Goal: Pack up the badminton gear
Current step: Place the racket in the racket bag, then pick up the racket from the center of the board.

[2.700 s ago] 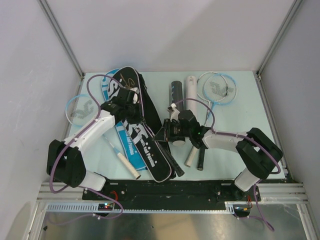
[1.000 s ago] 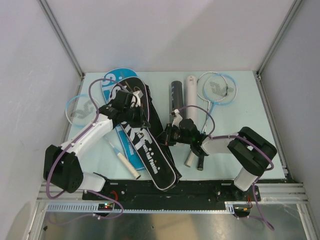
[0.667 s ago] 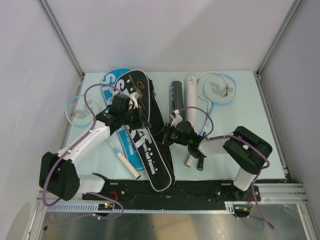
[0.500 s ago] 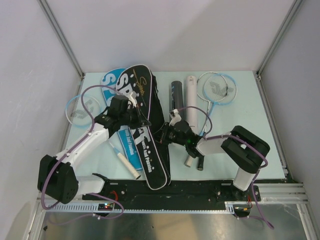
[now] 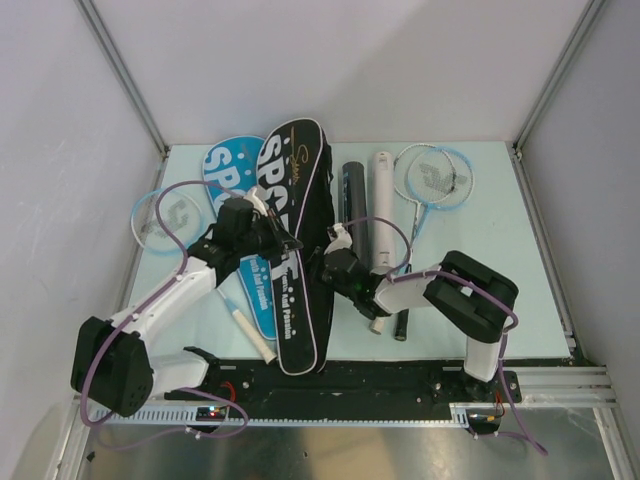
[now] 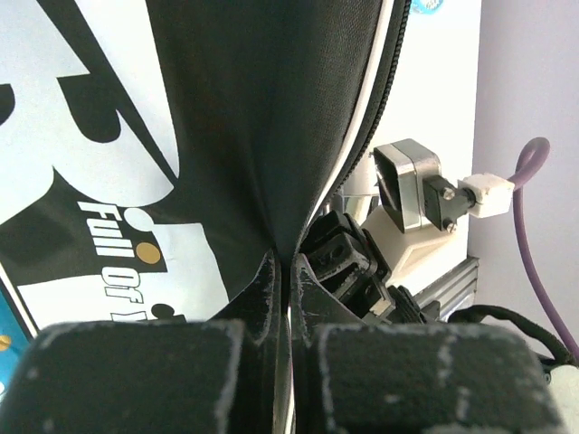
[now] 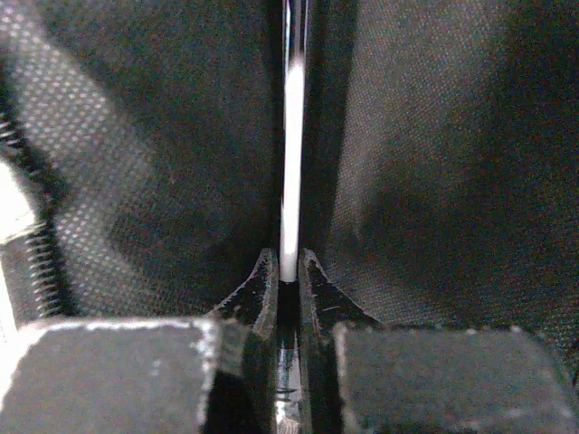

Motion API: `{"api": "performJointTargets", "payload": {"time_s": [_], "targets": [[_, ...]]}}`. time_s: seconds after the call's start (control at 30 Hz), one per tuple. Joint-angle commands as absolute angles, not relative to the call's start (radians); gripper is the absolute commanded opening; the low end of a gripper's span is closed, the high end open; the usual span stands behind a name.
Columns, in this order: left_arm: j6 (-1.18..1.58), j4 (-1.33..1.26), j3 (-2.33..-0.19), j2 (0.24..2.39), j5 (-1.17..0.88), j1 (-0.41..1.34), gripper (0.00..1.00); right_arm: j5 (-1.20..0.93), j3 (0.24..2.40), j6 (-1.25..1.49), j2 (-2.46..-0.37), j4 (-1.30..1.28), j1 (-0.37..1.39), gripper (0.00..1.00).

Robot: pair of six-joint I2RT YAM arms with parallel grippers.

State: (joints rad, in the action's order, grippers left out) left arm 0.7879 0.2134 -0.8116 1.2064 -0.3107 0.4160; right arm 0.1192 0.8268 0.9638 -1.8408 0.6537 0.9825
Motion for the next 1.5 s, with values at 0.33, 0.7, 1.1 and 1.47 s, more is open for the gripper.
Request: {"api": "performJointTargets", "payload": {"time_s": [0.33,0.7,1.1,1.47], "targets": [[0.735,0.188,-0.868,1.261,-0.376,0.318,0.0,0.1,0.896,0.752,-1.665,0.392,0.981,0.51],[0.683,0.188,-0.901,1.335,-0.407,0.296,0.0,0.019,0.834,0.689,-1.31,-0.029,0.806,0.59],[0.699,0.218,-0.905,1.327,-0.524,0.266,0.0,-0.068,0.683,0.598,-1.192,-0.227,0.372,0.55],[0.696,0.234,-0.893,1.289,-0.533,0.266,0.0,-0.054,0.701,0.576,-1.331,-0.148,0.226,0.51]]}}
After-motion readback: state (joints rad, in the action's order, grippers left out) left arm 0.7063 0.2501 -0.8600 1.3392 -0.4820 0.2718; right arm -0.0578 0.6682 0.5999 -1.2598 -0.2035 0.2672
